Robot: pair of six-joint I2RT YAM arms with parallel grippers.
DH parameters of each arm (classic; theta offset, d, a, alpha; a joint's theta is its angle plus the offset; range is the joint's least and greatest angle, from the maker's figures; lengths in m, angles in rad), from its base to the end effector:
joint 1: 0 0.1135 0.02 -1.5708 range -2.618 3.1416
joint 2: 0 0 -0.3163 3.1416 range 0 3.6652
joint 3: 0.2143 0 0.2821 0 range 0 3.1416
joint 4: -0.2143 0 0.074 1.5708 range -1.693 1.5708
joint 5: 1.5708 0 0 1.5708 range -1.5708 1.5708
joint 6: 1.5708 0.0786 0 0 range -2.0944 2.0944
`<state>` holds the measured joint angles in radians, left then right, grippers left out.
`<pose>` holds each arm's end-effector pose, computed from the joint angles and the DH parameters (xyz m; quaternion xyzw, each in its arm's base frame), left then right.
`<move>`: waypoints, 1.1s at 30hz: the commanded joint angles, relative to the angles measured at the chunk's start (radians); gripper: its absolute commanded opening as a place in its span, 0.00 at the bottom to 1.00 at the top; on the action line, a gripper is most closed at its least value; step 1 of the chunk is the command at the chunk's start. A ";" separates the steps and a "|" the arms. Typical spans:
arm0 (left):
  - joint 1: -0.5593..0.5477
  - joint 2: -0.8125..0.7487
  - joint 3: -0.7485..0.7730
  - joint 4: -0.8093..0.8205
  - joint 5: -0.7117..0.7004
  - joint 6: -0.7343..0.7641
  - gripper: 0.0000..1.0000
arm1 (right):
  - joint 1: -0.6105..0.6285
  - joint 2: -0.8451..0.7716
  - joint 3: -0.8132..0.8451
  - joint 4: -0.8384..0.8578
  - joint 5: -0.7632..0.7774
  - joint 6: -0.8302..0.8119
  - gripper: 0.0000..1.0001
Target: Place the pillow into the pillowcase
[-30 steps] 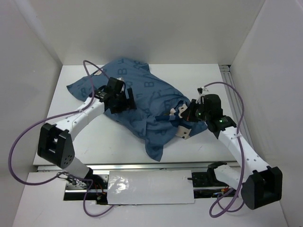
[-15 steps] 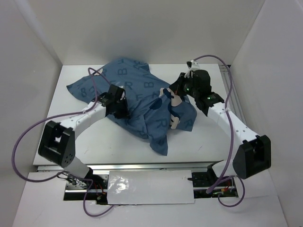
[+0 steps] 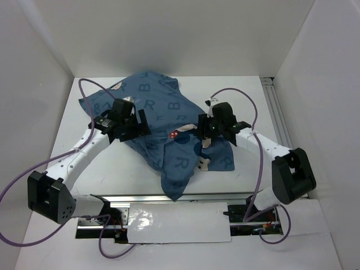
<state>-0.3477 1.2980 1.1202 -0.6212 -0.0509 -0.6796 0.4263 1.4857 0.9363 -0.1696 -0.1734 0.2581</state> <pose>0.3051 -0.1063 0.3191 -0.1624 0.9119 -0.1644 0.3393 0.3344 0.1668 0.2362 -0.1119 0.9010 0.2124 0.3613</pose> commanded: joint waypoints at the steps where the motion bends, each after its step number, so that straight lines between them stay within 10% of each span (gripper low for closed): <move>1: -0.072 0.024 0.065 -0.025 -0.021 0.018 0.94 | 0.008 -0.152 0.013 -0.039 -0.030 -0.045 0.61; 18: -0.347 0.139 0.030 -0.072 -0.130 0.026 0.80 | 0.066 -0.199 0.024 -0.001 -0.087 -0.045 0.67; 20: -0.347 0.162 0.021 -0.084 -0.162 0.011 0.74 | 0.066 -0.164 0.024 0.024 -0.087 -0.054 0.67; 24: -0.347 0.230 0.058 -0.110 -0.207 -0.017 0.31 | 0.101 -0.038 0.035 0.084 -0.139 -0.065 0.65; 25: -0.347 0.241 0.075 -0.126 -0.222 -0.030 0.01 | 0.101 -0.018 0.035 0.120 -0.164 -0.065 0.59; 29: -0.347 0.183 0.136 -0.181 -0.280 -0.077 0.00 | 0.152 0.096 0.035 0.208 -0.248 -0.065 0.17; 33: -0.356 0.015 0.119 -0.169 -0.268 -0.089 0.00 | 0.192 0.192 0.074 0.262 -0.174 -0.019 0.00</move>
<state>-0.6952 1.4593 1.2041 -0.7860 -0.2691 -0.7380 0.5858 1.6382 0.9539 -0.0257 -0.3550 0.2150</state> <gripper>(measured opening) 0.039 0.022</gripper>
